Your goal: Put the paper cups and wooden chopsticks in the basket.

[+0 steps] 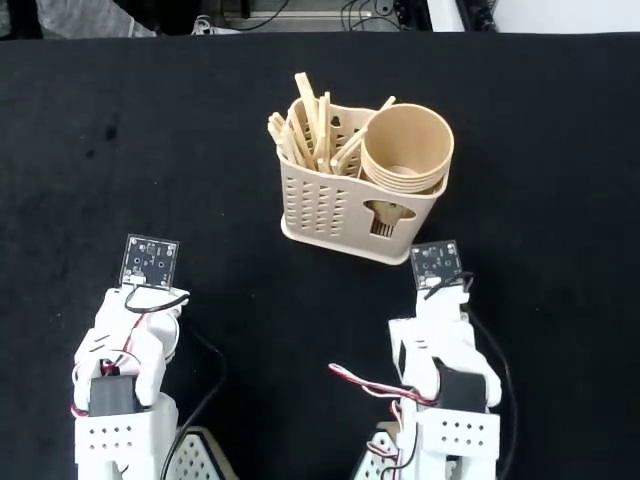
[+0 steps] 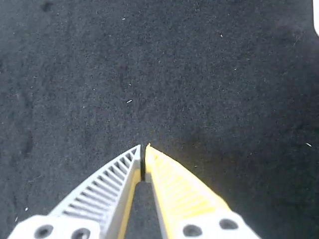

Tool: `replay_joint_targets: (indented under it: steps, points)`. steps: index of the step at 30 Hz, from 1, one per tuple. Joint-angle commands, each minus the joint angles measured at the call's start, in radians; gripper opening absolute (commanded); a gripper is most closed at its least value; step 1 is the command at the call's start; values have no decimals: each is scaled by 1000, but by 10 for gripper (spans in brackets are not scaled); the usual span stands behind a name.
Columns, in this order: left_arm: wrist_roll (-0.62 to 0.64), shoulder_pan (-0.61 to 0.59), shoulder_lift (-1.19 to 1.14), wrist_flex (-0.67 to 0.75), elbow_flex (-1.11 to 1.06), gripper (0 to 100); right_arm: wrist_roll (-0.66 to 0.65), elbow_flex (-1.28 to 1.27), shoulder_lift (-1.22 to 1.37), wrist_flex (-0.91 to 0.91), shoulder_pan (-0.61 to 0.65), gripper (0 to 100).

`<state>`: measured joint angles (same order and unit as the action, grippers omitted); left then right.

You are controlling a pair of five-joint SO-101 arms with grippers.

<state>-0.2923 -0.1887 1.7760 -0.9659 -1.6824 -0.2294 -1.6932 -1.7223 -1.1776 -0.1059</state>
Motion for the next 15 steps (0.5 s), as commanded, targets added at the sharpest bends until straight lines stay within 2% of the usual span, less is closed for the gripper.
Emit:
replay_joint_targets:
  steps: [1, 10, 15]
  points:
    - [-3, -4, 3, -15, -19, 30, -11, 1, -30, -6, -8, 12]
    - [-5, -5, 9, -186, -19, 30, -37, 1, -36, -8, -9, 12]
    - [-5, -5, 11, -192, -19, 30, -37, 1, -36, -8, -9, 12]
